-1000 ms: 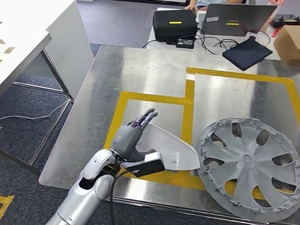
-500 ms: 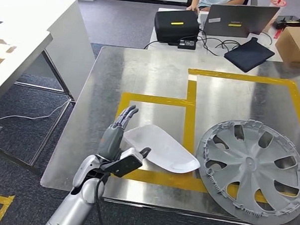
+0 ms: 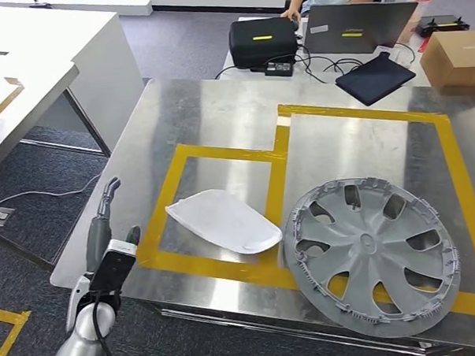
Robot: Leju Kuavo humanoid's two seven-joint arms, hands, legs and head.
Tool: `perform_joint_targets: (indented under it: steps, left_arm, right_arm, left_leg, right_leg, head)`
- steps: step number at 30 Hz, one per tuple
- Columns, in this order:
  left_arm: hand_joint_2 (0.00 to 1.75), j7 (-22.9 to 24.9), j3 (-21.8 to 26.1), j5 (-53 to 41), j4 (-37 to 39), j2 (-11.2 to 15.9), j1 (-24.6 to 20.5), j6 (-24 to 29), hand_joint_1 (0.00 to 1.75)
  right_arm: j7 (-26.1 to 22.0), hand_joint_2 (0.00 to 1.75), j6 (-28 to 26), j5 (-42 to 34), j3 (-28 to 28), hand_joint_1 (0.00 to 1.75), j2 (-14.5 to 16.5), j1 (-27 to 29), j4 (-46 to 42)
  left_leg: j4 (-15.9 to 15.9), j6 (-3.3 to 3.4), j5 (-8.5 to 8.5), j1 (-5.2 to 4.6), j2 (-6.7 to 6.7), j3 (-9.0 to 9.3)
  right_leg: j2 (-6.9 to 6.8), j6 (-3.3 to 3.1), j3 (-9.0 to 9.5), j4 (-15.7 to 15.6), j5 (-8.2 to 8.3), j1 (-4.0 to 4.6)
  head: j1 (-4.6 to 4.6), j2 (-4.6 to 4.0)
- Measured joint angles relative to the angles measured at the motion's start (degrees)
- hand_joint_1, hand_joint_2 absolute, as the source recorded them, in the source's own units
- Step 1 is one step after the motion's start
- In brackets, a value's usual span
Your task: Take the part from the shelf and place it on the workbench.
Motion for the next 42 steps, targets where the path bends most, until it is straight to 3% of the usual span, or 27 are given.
perform_joint_targets:
  steps: [2, 4, 5, 6, 8, 9, 10, 13, 14, 16, 18, 19, 20, 21, 23, 24, 25, 27, 29, 30, 32, 33, 34, 36, 38, 40, 42]
  left_arm:
    - [0.00, -0.50, 2.35, 0.70, -0.01, -0.23, 0.79, 1.46, 0.00]
    - [0.00, -0.90, 4.42, 1.36, 0.02, -0.45, 1.48, 2.36, 0.00]
    - [0.00, -1.03, 5.27, 1.57, 0.02, -0.51, 1.71, 2.54, 0.00]
    - [0.00, -1.14, 5.99, 1.69, 0.03, -0.57, 1.84, 2.73, 0.00]
    - [0.00, -1.38, 7.17, 1.76, 0.05, -0.76, 1.90, 3.47, 0.00]
    - [0.00, -1.74, 7.88, 2.00, 0.16, -0.83, 1.93, 4.22, 0.00]
    - [0.00, -2.27, 8.75, 2.52, 0.46, -0.85, 1.96, 5.14, 0.00]
    - [0.00, -4.38, 12.69, 4.89, 2.68, -0.74, 2.10, 7.63, 0.00]
    - [0.00, -5.09, 14.04, 5.41, 3.55, -0.73, 2.14, 7.97, 0.00]
    - [0.00, -5.80, 16.04, 5.84, 5.02, -0.75, 2.24, 8.22, 0.00]
    - [0.00, -4.66, 17.61, 5.45, 7.03, -0.85, 2.36, 8.27, 0.00]
    - [0.00, -4.03, 18.53, 5.23, 8.82, -0.96, 2.41, 8.10, 0.00]
    - [0.00, -3.86, 19.58, 5.22, 11.13, -1.09, 2.43, 7.75, 0.00]
    - [0.00, -4.32, 20.74, 5.40, 13.82, -1.23, 2.44, 7.33, 0.00]
    - [0.00, -5.83, 23.33, 5.96, 19.10, -1.53, 2.40, 6.46, 0.00]
    - [0.00, -6.35, 24.52, 6.15, 21.23, -1.67, 2.33, 6.13, 0.00]
    - [0.00, -6.52, 25.54, 6.25, 23.11, -1.80, 2.21, 5.81, 0.00]
    - [0.00, -5.96, 27.40, 6.02, 27.61, -1.83, 1.46, 5.25, 0.00]
    - [0.00, -5.32, 29.80, 5.29, 34.46, -1.67, 0.59, 4.84, 0.00]
    - [0.00, -5.20, 31.10, 4.91, 38.16, -1.61, 0.31, 4.64, 0.00]
    - [0.00, -5.35, 33.45, 4.42, 44.37, -1.53, 0.12, 4.36, 0.00]
    - [0.00, -5.47, 34.39, 4.31, 46.87, -1.47, 0.04, 4.30, 0.00]
    - [0.00, -5.51, 35.16, 4.24, 48.96, -1.42, -0.01, 4.25, 0.00]
    - [0.00, -4.37, 36.32, 4.12, 52.48, -1.29, -0.33, 3.60, 0.00]
    - [0.00, -1.52, 37.27, 4.08, 55.66, -1.10, -0.99, 1.60, 0.00]
    - [0.00, 0.39, 38.23, 4.23, 58.43, -0.98, -1.59, -1.97, 0.00]
    - [0.00, 0.46, 39.04, 4.34, 60.46, -0.90, -1.53, -5.71, 0.00]
  right_arm:
    - [-0.05, 0.00, -0.36, -0.11, 0.00, 0.00, 0.00, 0.02, 0.39]
    - [-0.09, 0.00, -0.64, -0.20, 0.00, 0.00, 0.00, 0.02, 0.77]
    - [-0.11, 0.00, -0.72, -0.24, 0.00, 0.00, 0.00, 0.02, 0.94]
    - [-0.13, 0.00, -0.81, -0.27, 0.00, 0.00, 0.00, 0.02, 1.08]
    - [-0.14, 0.00, -1.06, -0.34, 0.00, 0.00, 0.01, -0.01, 1.44]
    - [-0.14, 0.00, -1.35, -0.39, 0.00, 0.00, 0.02, -0.02, 1.67]
    - [-0.15, 0.00, -1.73, -0.44, 0.00, 0.00, 0.02, -0.02, 1.94]
    - [-0.19, 0.00, -3.17, -0.56, -0.02, 0.00, -0.02, 0.06, 3.02]
    - [-0.21, 0.00, -3.54, -0.59, -0.04, 0.00, -0.04, 0.10, 3.44]
    - [-0.27, 0.00, -4.01, -0.62, -0.08, 0.00, -0.09, 0.13, 4.07]
    - [-0.27, 0.00, -4.35, -0.48, -0.09, 0.00, -0.12, 0.11, 4.57]
    - [-0.23, 0.00, -4.59, -0.23, -0.09, 0.00, -0.15, 0.09, 4.84]
    - [-0.20, 0.00, -4.88, 0.10, -0.10, 0.00, -0.18, 0.07, 5.11]
    - [-0.16, 0.00, -5.15, 0.47, -0.10, 0.00, -0.22, 0.04, 5.35]
    - [-0.13, 0.00, -5.39, 1.12, -0.11, 0.00, -0.21, -0.06, 5.84]
    - [-0.08, 0.00, -5.40, 1.36, -0.11, 0.00, -0.18, -0.12, 6.09]
    - [-0.02, 0.00, -5.36, 1.62, -0.10, 0.00, -0.14, -0.16, 6.31]
    - [0.15, 0.00, -4.88, 2.39, -0.09, 0.00, -0.11, -0.21, 6.48]
    - [0.21, 0.00, -3.77, 3.74, -0.09, 0.00, -0.11, -0.25, 6.44]
    - [0.20, 0.00, -3.16, 4.49, -0.09, 0.00, -0.11, -0.25, 6.39]
    - [0.19, 0.00, -2.22, 5.67, -0.09, 0.00, -0.11, -0.25, 6.27]
    - [0.19, 0.00, -1.99, 5.99, -0.09, 0.00, -0.11, -0.25, 6.22]
    - [0.19, 0.00, -1.86, 6.21, -0.09, 0.00, -0.11, -0.25, 6.18]
    - [0.17, 0.00, -1.78, 6.93, -0.09, 0.00, -0.11, -0.26, 6.14]
    - [0.09, 0.00, -1.65, 8.35, -0.08, 0.00, -0.11, -0.29, 6.13]
    - [-0.25, 0.00, -1.18, 10.11, -0.07, 0.00, -0.11, -0.30, 6.10]
    - [-0.78, 0.00, -0.61, 11.53, -0.07, 0.00, -0.11, -0.33, 5.92]
  left_leg:
    - [7.51, -0.10, -4.99, -0.14, 0.04, -2.54]
    - [11.91, 0.13, -6.84, -0.24, 0.04, -3.18]
    - [11.00, 0.44, -6.22, -0.36, 0.04, -1.95]
    - [8.06, 0.90, -4.97, -0.55, 0.03, 0.33]
    - [-0.11, 1.96, -3.00, -1.16, 0.10, 6.02]
    - [-3.06, 2.22, -2.54, -1.44, 0.18, 7.87]
    - [-4.69, 2.36, -2.41, -1.68, 0.26, 8.77]
    - [-6.24, 2.89, -0.89, -1.82, 0.53, 8.33]
    - [-6.77, 3.29, -0.13, -1.67, 0.62, 8.05]
    - [-7.37, 3.84, 1.18, -1.35, 0.74, 7.29]
    - [-7.38, 3.89, 2.01, -1.21, 0.75, 6.33]
    - [-7.36, 3.70, 2.35, -1.12, 0.77, 5.87]
    - [-7.31, 3.44, 2.67, -0.95, 0.80, 5.47]
    - [-7.19, 3.13, 2.92, -0.71, 0.85, 5.10]
    - [-6.46, 2.29, 3.19, -0.28, 0.90, 4.22]
    - [-5.91, 1.86, 3.29, -0.23, 0.88, 3.75]
    - [-5.40, 1.43, 3.44, -0.27, 0.78, 3.30]
    - [-4.89, 0.79, 3.99, -0.45, 0.55, 2.72]
    - [-3.83, 0.29, 2.80, -0.37, 0.46, 2.07]
    - [-1.94, 0.11, 0.84, -0.33, 0.47, 1.31]
    - [4.87, -0.09, -4.58, -0.32, 0.46, -0.96]
    - [8.49, -0.05, -6.64, -0.36, 0.46, -1.95]
    - [10.90, 0.10, -7.56, -0.41, 0.46, -2.27]
    - [10.21, 0.69, -6.06, -0.63, 0.52, -0.05]
    - [3.14, 1.51, -3.73, -1.14, 1.65, 5.66]
    - [-4.09, 2.27, -3.77, -1.78, 3.15, 10.50]
    - [-6.73, 2.89, -3.85, -2.22, 3.07, 11.41]
  right_leg:
    - [-0.28, -0.73, -1.14, 0.03, 0.92, 0.29]
    - [-0.43, -1.02, -2.32, 0.06, 1.75, 0.67]
    - [-0.45, -1.05, -2.84, 0.06, 2.16, 0.85]
    - [-0.47, -1.02, -3.32, 0.06, 2.57, 1.01]
    - [-0.51, -0.78, -4.03, 0.07, 3.30, 1.21]
    - [-0.53, -0.54, -4.23, 0.03, 3.70, 1.25]
    - [-0.55, -0.24, -4.34, -0.10, 4.11, 1.20]
    - [-0.54, 0.79, -4.84, -0.78, 5.05, 1.05]
    - [-0.54, 1.06, -5.36, -0.12, 4.06, 1.07]
    - [-0.58, 1.52, -7.24, 4.94, -0.43, 1.02]
    - [-0.60, 2.01, -8.99, 12.26, -4.65, 0.83]
    - [-0.62, 2.27, -8.96, 14.12, -5.33, 0.72]
    - [-0.64, 2.56, -7.83, 13.67, -4.94, 0.58]
    - [-0.68, 2.91, -5.61, 11.02, -3.78, 0.38]
    - [-0.59, 3.87, 0.12, 2.89, -1.79, -0.06]
    - [-0.44, 3.89, 1.85, 0.23, -1.35, -0.16]
    - [-0.27, 3.69, 2.58, -1.07, -1.45, -0.21]
    - [-0.13, 2.55, 1.98, -0.53, -1.38, -0.19]
    - [-0.21, 1.45, 1.33, -0.25, -0.90, -0.19]
    - [-0.23, 0.84, 0.83, -0.26, -0.47, -0.14]
    - [-0.24, -0.13, -0.48, -0.26, 0.52, 0.20]
    - [-0.30, -0.41, -1.19, -0.24, 1.05, 0.43]
    - [-0.46, -0.62, -1.91, -0.23, 1.57, 0.68]
    - [-1.05, -0.85, -3.28, -0.23, 2.61, 1.12]
    - [-1.74, -0.80, -4.31, -0.24, 3.52, 1.42]
    - [-2.54, -0.38, -4.81, -0.28, 4.35, 1.58]
    - [-3.65, 0.22, -4.89, -0.59, 5.35, 1.50]
  head:
    - [-0.58, 0.00]
    - [-0.92, 0.00]
    - [-1.08, 0.00]
    - [-1.23, 0.00]
    - [-1.43, 0.00]
    - [-1.43, 0.00]
    - [-1.49, 0.00]
    - [-1.72, 0.01]
    - [-1.59, 0.01]
    - [-1.19, 0.01]
    - [-0.88, 0.01]
    - [-0.87, 0.01]
    - [-0.86, 0.00]
    - [-0.89, 0.00]
    - [-0.73, 0.00]
    - [-0.59, 0.01]
    - [-0.48, 0.01]
    - [-0.55, 0.01]
    - [-0.91, 0.00]
    - [-1.15, 0.00]
    - [-1.60, 0.00]
    - [-1.71, 0.00]
    - [-1.77, 0.00]
    - [-1.82, 0.00]
    - [-1.86, 0.00]
    - [-1.95, 0.00]
    - [-2.02, 0.01]
